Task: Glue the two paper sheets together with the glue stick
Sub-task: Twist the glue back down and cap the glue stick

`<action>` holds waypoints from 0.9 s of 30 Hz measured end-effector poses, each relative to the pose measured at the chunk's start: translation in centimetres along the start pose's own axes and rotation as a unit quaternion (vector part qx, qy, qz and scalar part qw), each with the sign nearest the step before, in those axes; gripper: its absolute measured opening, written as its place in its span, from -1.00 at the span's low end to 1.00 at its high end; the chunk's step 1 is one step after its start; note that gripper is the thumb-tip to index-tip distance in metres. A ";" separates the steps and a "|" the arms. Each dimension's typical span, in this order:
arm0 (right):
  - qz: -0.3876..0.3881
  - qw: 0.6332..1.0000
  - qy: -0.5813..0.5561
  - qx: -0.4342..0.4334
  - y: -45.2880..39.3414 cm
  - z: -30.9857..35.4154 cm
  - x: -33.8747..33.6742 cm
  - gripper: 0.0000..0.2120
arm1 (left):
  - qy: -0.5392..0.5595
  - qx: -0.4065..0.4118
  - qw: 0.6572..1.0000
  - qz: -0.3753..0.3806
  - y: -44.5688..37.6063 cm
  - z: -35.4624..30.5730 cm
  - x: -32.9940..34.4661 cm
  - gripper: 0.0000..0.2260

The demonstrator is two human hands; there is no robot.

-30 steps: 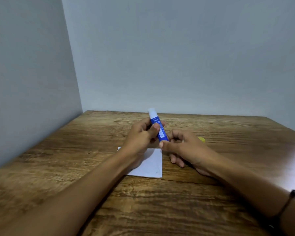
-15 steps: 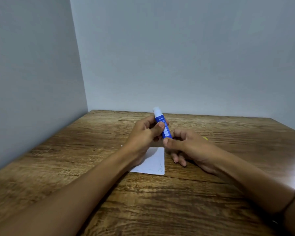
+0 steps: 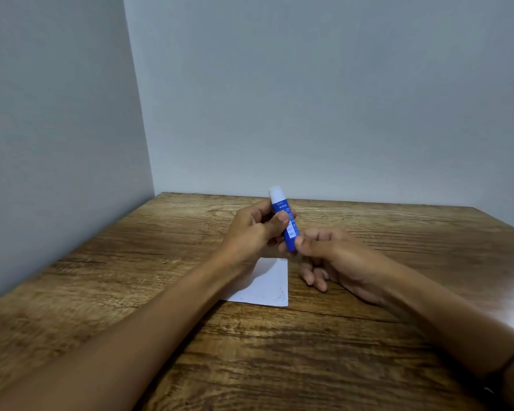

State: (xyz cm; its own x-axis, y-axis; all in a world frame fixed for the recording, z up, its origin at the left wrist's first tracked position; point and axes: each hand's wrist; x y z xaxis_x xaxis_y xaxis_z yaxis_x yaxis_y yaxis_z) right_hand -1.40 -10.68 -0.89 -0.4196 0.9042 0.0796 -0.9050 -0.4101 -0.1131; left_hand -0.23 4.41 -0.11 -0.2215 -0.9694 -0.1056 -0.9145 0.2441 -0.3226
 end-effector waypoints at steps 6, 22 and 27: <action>-0.066 0.996 0.051 -0.022 -0.3 -0.8 0.1 -0.89 | -0.027 0.008 1.000 -0.012 0.2 0.0 0.0 -0.88; -0.052 0.998 0.022 -0.023 -0.2 -0.3 0.2 -0.76 | -0.037 0.025 0.999 -0.006 -0.2 -0.4 0.2 -0.87; -0.037 0.999 0.013 -0.022 0.0 -0.3 0.0 -0.80 | -0.046 0.036 0.998 0.000 -0.2 -0.2 0.0 -0.88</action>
State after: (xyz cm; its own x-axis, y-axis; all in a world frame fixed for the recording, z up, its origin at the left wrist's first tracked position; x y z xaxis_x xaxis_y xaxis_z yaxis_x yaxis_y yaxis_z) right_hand -1.38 -10.65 -1.14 -0.3498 0.9347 0.0631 -0.9291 -0.3375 -0.1511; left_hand -0.08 4.36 0.12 -0.1856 -0.9639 -0.1909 -0.8873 0.2478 -0.3891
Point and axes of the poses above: each hand's wrist, its own y-axis away from the middle knuckle, its own x-axis out of the palm, z = x × y, and after that the axes turned 11 degrees about -y, right-handed
